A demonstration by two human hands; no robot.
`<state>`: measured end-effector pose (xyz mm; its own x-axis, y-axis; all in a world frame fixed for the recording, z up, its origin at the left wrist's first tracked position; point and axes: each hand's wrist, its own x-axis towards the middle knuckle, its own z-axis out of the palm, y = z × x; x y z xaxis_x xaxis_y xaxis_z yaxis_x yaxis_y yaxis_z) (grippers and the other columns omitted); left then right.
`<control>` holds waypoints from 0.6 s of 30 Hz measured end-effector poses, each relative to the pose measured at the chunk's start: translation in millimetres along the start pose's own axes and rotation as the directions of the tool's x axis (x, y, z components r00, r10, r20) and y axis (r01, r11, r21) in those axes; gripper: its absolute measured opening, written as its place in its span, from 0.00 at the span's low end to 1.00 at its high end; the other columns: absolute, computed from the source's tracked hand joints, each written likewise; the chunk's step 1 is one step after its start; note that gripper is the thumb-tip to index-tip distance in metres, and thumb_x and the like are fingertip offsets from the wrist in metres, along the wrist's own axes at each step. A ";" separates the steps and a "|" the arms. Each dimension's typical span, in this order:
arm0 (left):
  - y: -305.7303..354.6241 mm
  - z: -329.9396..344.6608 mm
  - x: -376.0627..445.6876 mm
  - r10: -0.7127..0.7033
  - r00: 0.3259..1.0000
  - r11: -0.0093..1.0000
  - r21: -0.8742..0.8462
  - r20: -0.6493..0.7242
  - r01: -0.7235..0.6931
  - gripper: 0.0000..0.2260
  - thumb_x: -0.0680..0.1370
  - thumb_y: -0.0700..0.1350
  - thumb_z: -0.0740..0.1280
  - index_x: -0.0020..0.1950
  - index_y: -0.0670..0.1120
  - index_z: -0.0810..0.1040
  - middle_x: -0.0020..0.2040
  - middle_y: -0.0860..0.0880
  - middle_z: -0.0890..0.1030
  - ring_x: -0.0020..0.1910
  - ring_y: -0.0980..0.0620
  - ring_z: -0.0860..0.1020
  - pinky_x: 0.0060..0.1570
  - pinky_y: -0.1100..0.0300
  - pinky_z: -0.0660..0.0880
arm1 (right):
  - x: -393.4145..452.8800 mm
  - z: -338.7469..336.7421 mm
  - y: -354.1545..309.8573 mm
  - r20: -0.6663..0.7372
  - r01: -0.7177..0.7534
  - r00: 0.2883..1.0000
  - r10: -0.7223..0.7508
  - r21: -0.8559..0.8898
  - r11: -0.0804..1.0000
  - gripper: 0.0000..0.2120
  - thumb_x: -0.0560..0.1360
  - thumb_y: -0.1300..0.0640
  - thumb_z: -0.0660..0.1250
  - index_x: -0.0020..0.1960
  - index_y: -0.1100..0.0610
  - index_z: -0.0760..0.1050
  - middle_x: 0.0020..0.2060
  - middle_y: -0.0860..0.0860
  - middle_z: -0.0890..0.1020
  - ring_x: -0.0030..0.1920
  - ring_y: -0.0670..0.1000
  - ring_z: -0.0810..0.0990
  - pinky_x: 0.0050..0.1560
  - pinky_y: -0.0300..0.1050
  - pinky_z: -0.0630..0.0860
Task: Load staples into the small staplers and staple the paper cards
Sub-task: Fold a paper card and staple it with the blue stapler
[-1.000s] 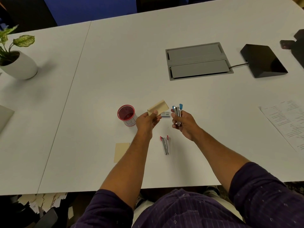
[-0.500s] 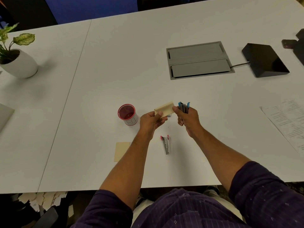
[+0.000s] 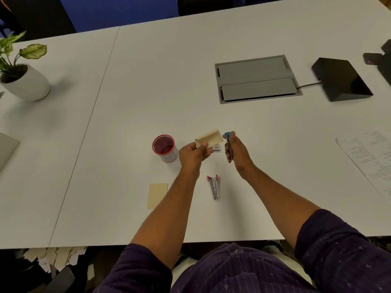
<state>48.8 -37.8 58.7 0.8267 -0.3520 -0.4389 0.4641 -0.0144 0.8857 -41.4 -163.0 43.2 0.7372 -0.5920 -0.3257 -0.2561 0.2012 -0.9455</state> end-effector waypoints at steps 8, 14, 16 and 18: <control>5.0 -4.0 -3.2 -0.038 0.999 0.991 -0.128 -0.036 0.033 0.12 0.78 0.36 0.70 0.60 0.33 0.78 0.45 0.38 0.84 0.39 0.48 0.85 0.43 0.61 0.83 | -2.3 -5.3 7.2 0.048 -0.096 0.995 0.090 0.144 0.985 0.16 0.84 0.43 0.60 0.55 0.57 0.70 0.43 0.53 0.80 0.30 0.49 0.78 0.25 0.42 0.71; 4.3 -1.9 -7.8 -0.063 0.997 0.992 -0.113 -0.049 0.057 0.02 0.78 0.37 0.71 0.50 0.42 0.80 0.39 0.44 0.86 0.39 0.49 0.85 0.44 0.59 0.83 | -4.4 -3.6 13.9 0.214 -0.093 0.976 0.046 0.213 0.973 0.23 0.86 0.41 0.51 0.62 0.57 0.75 0.47 0.60 0.85 0.30 0.50 0.76 0.27 0.41 0.68; 4.0 -2.0 -8.1 -0.060 0.997 0.994 -0.092 -0.057 0.054 0.01 0.78 0.39 0.71 0.49 0.44 0.80 0.41 0.43 0.86 0.39 0.48 0.85 0.44 0.59 0.83 | -2.6 -2.5 15.0 0.222 -0.078 0.975 0.029 0.216 0.973 0.20 0.87 0.47 0.52 0.65 0.60 0.74 0.48 0.60 0.86 0.31 0.50 0.74 0.29 0.43 0.67; 4.3 -2.9 -8.5 -0.051 0.998 0.995 -0.083 -0.047 0.047 0.01 0.78 0.39 0.71 0.49 0.43 0.80 0.41 0.42 0.85 0.39 0.48 0.85 0.43 0.59 0.82 | -1.6 -1.5 15.5 0.216 -0.061 0.976 0.015 0.210 0.976 0.16 0.86 0.51 0.56 0.66 0.60 0.73 0.49 0.60 0.86 0.32 0.50 0.73 0.30 0.43 0.67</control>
<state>44.8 -32.2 65.9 0.8158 -0.3064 -0.4905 0.5276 0.0468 0.8482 -47.6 -160.0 29.1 0.8513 -0.4060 -0.3325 -0.1638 0.3963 -0.9034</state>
